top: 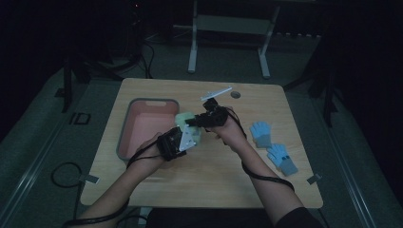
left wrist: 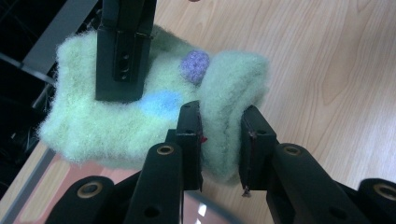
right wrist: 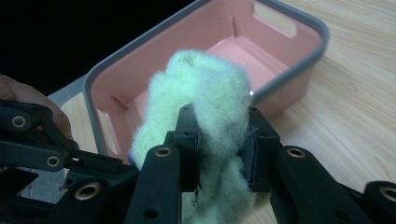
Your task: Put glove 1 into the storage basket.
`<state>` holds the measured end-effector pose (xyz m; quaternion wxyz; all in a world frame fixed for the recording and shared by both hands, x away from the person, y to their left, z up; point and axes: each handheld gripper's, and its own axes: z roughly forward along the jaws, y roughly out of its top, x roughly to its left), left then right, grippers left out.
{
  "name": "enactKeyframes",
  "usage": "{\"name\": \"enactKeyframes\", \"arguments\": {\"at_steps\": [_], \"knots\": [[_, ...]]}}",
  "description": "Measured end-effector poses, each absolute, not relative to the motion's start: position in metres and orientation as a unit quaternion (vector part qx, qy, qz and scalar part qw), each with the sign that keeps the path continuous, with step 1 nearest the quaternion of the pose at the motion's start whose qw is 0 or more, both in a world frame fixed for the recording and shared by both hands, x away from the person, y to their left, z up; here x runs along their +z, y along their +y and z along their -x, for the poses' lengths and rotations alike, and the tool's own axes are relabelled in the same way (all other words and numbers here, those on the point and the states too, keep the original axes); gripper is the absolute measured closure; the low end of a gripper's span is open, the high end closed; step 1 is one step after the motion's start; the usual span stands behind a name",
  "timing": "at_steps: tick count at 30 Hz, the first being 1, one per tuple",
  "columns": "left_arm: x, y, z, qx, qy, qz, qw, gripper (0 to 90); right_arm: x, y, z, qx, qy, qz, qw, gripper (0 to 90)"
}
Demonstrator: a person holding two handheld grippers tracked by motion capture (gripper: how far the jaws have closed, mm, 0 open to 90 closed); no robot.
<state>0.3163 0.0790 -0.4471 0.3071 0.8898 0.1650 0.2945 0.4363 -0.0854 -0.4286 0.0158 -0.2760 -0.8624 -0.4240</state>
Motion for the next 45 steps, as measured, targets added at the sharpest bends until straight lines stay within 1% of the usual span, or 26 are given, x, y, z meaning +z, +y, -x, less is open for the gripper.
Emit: {"name": "enactKeyframes", "arguments": {"at_steps": [4,5,6,18,24,28,35,37,39,40,41,42,43,45], "knots": [[-0.447,0.092,-0.315,0.298,0.171,-0.889,0.301,73.4,-0.428,-0.074,-0.437,-0.423,-0.864,0.271,0.021,71.1],[-0.447,0.095,-0.315,0.299,0.173,-0.889,0.300,73.5,-0.427,-0.061,-0.438,-0.422,-0.867,0.264,0.021,71.1],[-0.447,0.099,-0.315,0.299,0.173,-0.889,0.299,73.5,-0.427,-0.061,-0.438,-0.422,-0.867,0.264,0.021,71.1],[-0.454,0.145,-0.313,0.302,0.198,-0.891,0.277,73.5,-0.432,-0.004,-0.442,-0.413,-0.878,0.240,0.036,71.2],[-0.461,0.168,-0.313,0.297,0.208,-0.892,0.271,73.7,-0.438,0.023,-0.444,-0.408,-0.881,0.234,0.048,71.3],[-0.468,0.185,-0.320,0.286,0.210,-0.893,0.276,73.8,-0.441,0.038,-0.445,-0.398,-0.887,0.229,0.041,71.3],[-0.486,0.192,-0.336,0.270,0.216,-0.900,0.264,74.1,-0.458,0.043,-0.457,-0.393,-0.884,0.248,0.045,70.7],[-0.492,0.191,-0.343,0.257,0.220,-0.906,0.256,74.0,-0.464,0.045,-0.460,-0.383,-0.888,0.252,0.038,69.2],[-0.492,0.191,-0.343,0.257,0.220,-0.906,0.256,74.0,-0.467,0.046,-0.461,-0.377,-0.890,0.254,0.035,69.2],[-0.499,0.186,-0.355,0.231,0.223,-0.916,0.240,73.9,-0.472,0.046,-0.463,-0.367,-0.892,0.260,0.032,66.2],[-0.500,0.184,-0.359,0.220,0.224,-0.920,0.236,73.9,-0.474,0.044,-0.464,-0.364,-0.893,0.264,0.029,65.7],[-0.500,0.184,-0.359,0.220,0.224,-0.920,0.236,73.8,-0.476,0.043,-0.465,-0.364,-0.892,0.266,0.026,65.1],[-0.503,0.180,-0.366,0.206,0.225,-0.927,0.218,73.8,-0.477,0.040,-0.466,-0.365,-0.891,0.270,0.025,65.0],[-0.503,0.180,-0.366,0.206,0.225,-0.927,0.218,73.7,-0.478,0.037,-0.467,-0.365,-0.889,0.274,0.026,65.0]]}}
